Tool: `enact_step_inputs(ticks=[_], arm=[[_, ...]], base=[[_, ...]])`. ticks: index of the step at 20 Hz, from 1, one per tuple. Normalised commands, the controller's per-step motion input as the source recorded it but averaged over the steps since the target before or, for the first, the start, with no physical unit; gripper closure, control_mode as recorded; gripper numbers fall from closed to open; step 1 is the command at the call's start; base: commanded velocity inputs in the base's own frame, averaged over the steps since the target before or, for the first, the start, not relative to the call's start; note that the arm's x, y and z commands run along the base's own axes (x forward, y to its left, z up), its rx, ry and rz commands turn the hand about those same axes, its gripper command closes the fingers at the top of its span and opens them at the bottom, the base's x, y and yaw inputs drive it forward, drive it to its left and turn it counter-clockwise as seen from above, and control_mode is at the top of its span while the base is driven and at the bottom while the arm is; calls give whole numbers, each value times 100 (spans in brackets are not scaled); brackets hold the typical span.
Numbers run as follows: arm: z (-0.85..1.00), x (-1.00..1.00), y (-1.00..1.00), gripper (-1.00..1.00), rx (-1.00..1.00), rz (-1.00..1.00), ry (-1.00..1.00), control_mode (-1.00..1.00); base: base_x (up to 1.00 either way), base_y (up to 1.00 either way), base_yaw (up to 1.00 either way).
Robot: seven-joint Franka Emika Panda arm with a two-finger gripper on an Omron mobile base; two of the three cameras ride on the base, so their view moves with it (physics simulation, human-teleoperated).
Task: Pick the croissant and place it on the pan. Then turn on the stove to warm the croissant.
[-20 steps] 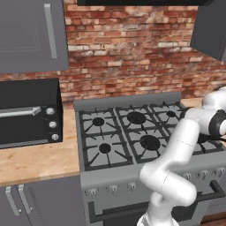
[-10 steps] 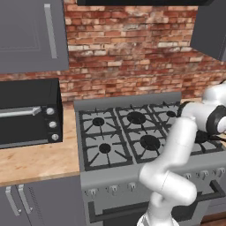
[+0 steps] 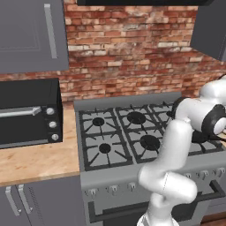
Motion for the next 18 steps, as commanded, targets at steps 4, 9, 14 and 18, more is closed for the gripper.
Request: enact_step_inputs(ticks=[4, 9, 14, 18], arm=[[64, -46, 100, 100, -14, 0, 0, -100], [18, -22, 29, 100, -3, 0, 0, -100], [-1, -54, 75, 100, 0, 5, -1, -100], [0, -72, 100, 100, 0, 12, 0, -100]], base=[[0, 0, 0], [0, 0, 0], [0, 0, 0], [0, 0, 0]])
